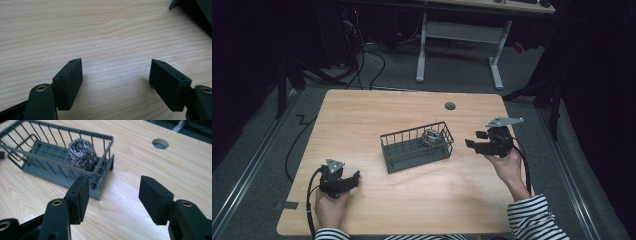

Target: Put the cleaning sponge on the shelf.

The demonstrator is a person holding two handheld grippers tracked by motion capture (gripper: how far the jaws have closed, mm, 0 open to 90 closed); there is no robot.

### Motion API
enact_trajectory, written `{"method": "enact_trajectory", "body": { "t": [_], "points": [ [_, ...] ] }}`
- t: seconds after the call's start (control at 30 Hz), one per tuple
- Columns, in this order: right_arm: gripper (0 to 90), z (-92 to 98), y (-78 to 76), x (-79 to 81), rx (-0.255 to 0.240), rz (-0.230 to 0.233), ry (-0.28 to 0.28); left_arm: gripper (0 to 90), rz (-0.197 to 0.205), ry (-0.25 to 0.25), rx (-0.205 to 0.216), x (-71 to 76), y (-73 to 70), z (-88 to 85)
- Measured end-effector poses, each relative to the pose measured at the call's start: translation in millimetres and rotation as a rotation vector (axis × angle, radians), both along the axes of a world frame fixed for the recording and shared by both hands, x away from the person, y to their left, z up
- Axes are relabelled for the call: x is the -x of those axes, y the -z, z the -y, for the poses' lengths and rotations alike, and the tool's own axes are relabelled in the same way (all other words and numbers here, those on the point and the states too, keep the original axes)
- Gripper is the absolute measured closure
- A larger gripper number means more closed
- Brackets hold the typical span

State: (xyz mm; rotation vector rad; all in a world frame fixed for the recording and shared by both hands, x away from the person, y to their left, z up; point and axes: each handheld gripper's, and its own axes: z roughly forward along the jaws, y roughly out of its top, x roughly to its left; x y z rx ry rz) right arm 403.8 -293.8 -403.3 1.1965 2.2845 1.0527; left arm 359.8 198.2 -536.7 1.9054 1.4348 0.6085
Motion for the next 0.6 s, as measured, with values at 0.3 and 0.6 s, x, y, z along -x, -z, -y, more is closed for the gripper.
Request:
{"method": "enact_trajectory", "body": {
  "t": [0.3, 0.6],
  "points": [
    [41.7, 18.3, 7.6, 13.7, 0.005, -0.002, 0.030, 27.2, 0.000, 0.000, -0.002, 0.0, 0.0, 0.2],
    [41.9, 38.3, 18.9, 34.5, -0.037, 0.005, 0.072, 27.1, 0.001, 0.000, -0.002, 0.0, 0.1, 0.3]
  ]
}}
